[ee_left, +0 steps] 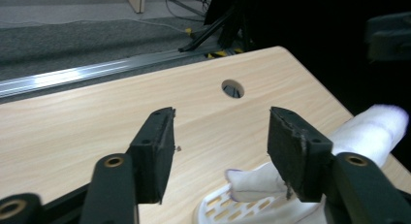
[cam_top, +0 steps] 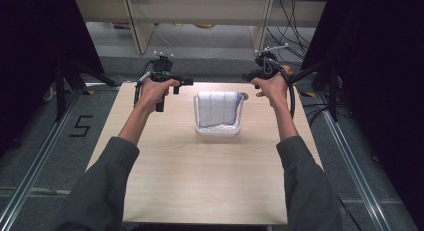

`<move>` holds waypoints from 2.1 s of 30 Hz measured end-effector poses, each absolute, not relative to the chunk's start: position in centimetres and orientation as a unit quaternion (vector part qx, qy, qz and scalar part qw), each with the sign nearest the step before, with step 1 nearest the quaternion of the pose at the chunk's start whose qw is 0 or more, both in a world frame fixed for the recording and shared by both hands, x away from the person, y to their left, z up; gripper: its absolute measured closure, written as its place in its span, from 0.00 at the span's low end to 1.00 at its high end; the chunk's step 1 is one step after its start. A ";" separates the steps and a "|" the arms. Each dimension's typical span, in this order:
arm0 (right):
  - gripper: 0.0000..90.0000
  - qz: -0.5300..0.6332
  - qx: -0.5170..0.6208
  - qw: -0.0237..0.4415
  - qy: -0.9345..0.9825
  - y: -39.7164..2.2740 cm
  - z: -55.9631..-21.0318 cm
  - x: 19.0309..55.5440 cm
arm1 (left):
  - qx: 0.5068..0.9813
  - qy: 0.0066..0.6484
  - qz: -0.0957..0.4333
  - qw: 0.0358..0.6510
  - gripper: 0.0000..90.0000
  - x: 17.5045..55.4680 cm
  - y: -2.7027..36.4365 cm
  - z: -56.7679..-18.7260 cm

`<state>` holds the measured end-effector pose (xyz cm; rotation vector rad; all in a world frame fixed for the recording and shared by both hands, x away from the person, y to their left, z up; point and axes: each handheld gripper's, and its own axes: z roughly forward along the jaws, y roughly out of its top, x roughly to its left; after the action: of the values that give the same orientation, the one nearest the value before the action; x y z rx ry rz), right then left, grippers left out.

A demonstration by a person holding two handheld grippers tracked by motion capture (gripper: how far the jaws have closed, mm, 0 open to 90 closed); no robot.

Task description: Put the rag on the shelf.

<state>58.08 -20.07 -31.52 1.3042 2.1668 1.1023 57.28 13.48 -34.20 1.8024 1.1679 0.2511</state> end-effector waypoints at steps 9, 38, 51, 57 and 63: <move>0.49 0.422 0.450 0.186 0.765 -21.4 -31.2 54.6 | 0.743 0.460 0.086 0.479 0.40 54.4 14.6 -34.5; 0.39 0.430 0.425 0.168 0.779 -25.0 -39.3 41.6 | 0.766 0.400 0.099 0.493 0.30 38.5 17.3 -42.3; 0.37 0.448 0.405 0.160 0.780 -24.4 -41.6 36.3 | 0.780 0.393 0.100 0.477 0.29 34.5 18.2 -45.6; 0.37 0.440 0.383 0.135 0.801 -23.2 -44.6 34.0 | 0.791 0.383 0.114 0.464 0.27 32.8 18.1 -47.4; 0.36 0.420 0.390 0.105 0.813 -22.4 -47.2 33.1 | 0.795 0.379 0.116 0.459 0.26 32.3 18.1 -48.9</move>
<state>33.11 -22.41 -47.15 1.1483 2.3972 1.2371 32.29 18.05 -48.89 1.9577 0.9332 0.2866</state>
